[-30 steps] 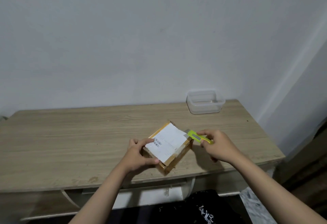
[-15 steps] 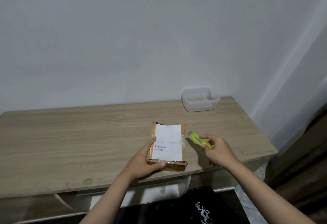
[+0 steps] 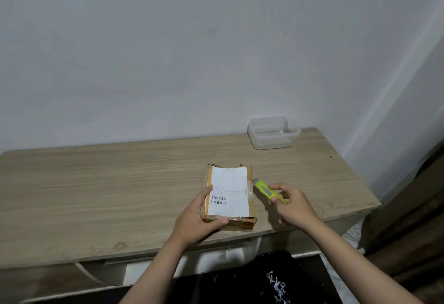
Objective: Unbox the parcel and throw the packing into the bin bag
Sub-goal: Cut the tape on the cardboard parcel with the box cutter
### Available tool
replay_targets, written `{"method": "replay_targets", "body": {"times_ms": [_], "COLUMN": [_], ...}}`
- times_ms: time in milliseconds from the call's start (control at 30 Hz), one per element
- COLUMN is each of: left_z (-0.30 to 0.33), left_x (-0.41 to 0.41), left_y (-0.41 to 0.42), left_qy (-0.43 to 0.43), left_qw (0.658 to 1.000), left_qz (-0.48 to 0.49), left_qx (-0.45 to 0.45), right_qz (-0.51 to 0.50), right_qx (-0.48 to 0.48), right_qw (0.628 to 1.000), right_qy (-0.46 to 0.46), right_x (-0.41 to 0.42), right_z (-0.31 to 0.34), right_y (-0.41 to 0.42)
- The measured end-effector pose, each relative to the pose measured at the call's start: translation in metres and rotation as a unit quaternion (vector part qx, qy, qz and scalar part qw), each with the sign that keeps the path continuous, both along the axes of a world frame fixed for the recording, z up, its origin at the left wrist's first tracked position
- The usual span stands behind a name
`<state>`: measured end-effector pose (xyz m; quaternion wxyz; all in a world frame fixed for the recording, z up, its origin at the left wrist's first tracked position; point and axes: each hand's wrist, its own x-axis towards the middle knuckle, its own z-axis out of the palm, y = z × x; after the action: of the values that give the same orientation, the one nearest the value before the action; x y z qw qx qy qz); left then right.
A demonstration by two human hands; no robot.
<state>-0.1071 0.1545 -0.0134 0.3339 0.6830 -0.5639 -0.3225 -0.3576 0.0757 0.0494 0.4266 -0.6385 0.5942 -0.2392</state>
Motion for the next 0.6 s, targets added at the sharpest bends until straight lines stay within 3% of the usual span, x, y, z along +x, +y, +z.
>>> {"method": "replay_targets", "body": {"times_ms": [600], "left_z": [-0.002], "left_x": [-0.002], "left_y": [0.001], "left_qy": [0.005], "left_qw": [1.0], "left_qz": [0.017], "left_qx": [-0.013], "right_qz": [0.073], "right_qx": [0.008], "right_qw": [0.997], "right_qy": [0.032], "right_x": [-0.011], "right_z": [0.006], "right_y": [-0.002]}}
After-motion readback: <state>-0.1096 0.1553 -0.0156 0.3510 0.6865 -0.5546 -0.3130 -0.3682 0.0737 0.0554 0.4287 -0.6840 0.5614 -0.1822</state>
